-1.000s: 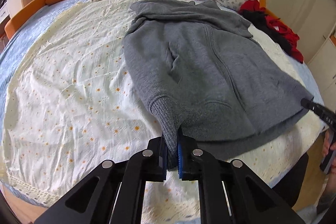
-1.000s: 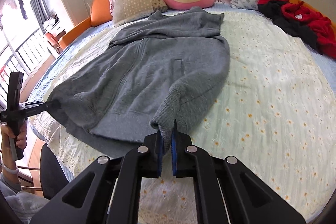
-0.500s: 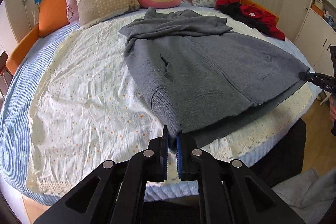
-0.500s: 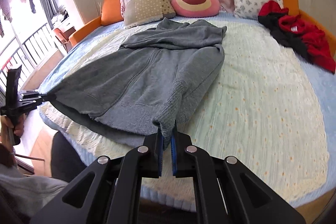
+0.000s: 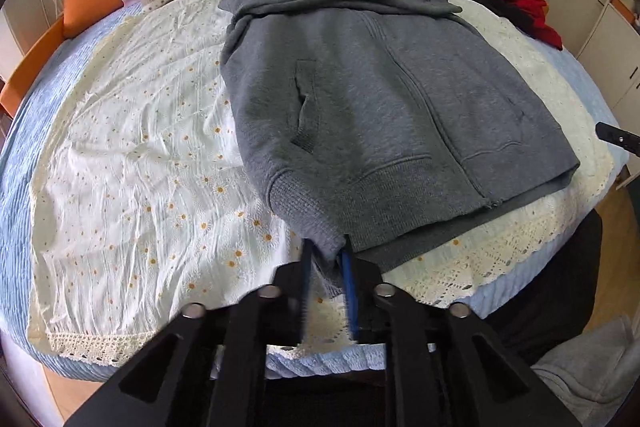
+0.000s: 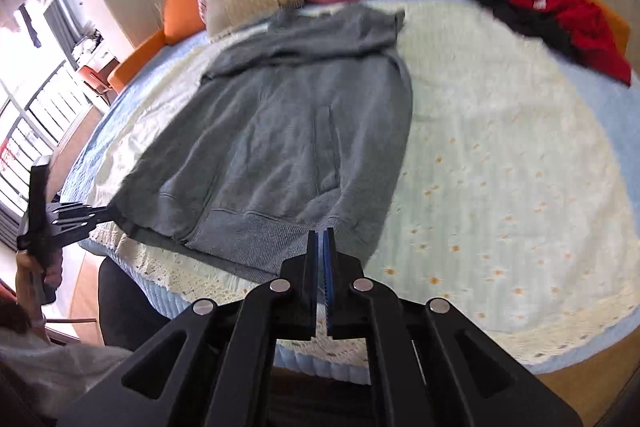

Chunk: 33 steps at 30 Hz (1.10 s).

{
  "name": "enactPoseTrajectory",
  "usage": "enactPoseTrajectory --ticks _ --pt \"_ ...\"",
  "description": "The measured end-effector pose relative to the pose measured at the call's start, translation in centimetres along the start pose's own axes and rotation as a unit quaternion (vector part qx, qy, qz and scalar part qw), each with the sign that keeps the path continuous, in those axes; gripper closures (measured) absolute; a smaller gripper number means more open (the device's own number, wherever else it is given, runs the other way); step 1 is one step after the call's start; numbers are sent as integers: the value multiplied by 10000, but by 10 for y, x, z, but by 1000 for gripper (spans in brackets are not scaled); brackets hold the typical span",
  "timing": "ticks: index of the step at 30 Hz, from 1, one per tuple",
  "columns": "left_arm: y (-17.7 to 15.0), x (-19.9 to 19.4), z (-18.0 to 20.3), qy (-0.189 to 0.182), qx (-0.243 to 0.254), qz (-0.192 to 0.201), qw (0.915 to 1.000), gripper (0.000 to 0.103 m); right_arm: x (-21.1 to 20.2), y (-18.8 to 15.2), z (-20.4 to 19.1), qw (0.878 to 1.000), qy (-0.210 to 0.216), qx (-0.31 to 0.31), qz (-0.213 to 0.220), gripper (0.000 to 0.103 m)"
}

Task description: Fold large clothes

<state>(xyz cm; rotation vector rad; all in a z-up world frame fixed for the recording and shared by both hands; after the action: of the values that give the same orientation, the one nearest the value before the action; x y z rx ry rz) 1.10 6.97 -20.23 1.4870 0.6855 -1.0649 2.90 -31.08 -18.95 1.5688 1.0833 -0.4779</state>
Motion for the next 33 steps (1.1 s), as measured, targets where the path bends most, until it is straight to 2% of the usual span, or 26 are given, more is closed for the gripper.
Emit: enactPoseTrajectory --ticks 2,3,4,7,8,9,10,11,12,15,19,22,23,24,25,26,27,28,29,33 --pt "2 -4 -2 107 -22 81 9999 56 13 2 2 9999 -96 28 -103 98" --pt "2 -7 -4 137 -20 115 9998 52 21 1 2 9997 -143 37 -187 98" --pt "3 -11 -7 180 -52 131 9997 41 30 1 3 9992 -248 54 -304 98" --pt "7 -17 -18 161 -232 197 9994 32 42 -2 6 9987 -223 171 -425 97" --pt "9 -16 -22 119 -299 165 9993 32 43 -2 8 9985 -224 283 -402 94" --pt "11 -14 -26 81 -387 132 9991 32 45 -2 8 9984 -263 322 -395 66" --pt "11 -12 -28 73 -428 125 9990 32 45 0 5 9989 -256 256 -299 30" --pt "12 -7 -30 53 -474 80 9988 32 41 1 2 9994 -292 191 -71 23" --pt "14 -2 -31 10 -502 42 9987 32 39 2 0 9992 -339 171 83 23" --pt "17 15 -28 -218 -628 -72 9978 32 43 4 -2 9992 -313 248 89 23" --pt "19 33 -21 -403 -701 -139 9966 32 59 0 6 9979 -506 376 -169 23" --pt "19 45 -17 -540 -822 -245 9949 32 70 -6 7 9978 -475 346 -321 25" --pt "19 46 -15 -565 -828 -243 9947 32 74 -9 4 9983 -332 311 -368 29" --pt "20 47 -13 -603 -809 -249 9946 33 77 -10 3 9984 -248 320 -387 45" --pt "20 47 -12 -610 -820 -249 9944 40 79 -12 5 9982 -260 355 -409 55" --pt "21 49 -12 -617 -849 -277 9941 47 82 -13 7 9978 -279 406 -442 56" --pt "21 52 -13 -646 -889 -339 9934 51 84 -13 7 9977 -256 440 -453 62" --pt "20 56 -15 -660 -946 -405 9925 62 87 -13 8 9974 -236 451 -500 67" --pt "20 59 -18 -664 -982 -466 9919 67 89 -14 8 9972 -270 416 -569 67" --pt "19 65 -23 -601 -1019 -590 9912 64 85 -16 13 9957 -448 427 -691 67"
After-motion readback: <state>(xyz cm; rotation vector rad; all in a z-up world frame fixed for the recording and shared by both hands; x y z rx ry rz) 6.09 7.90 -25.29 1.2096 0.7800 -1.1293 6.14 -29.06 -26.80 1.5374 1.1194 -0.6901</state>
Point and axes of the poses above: each gripper's, at about its wrist camera, not at the fingertips, and x roughly the way its jaws point, z to its right, y to its top, the point moved 4 cm from there along x, roughly the way its jaws point, and after that the axes turned 1 degree about z, right-handed, at the moved point
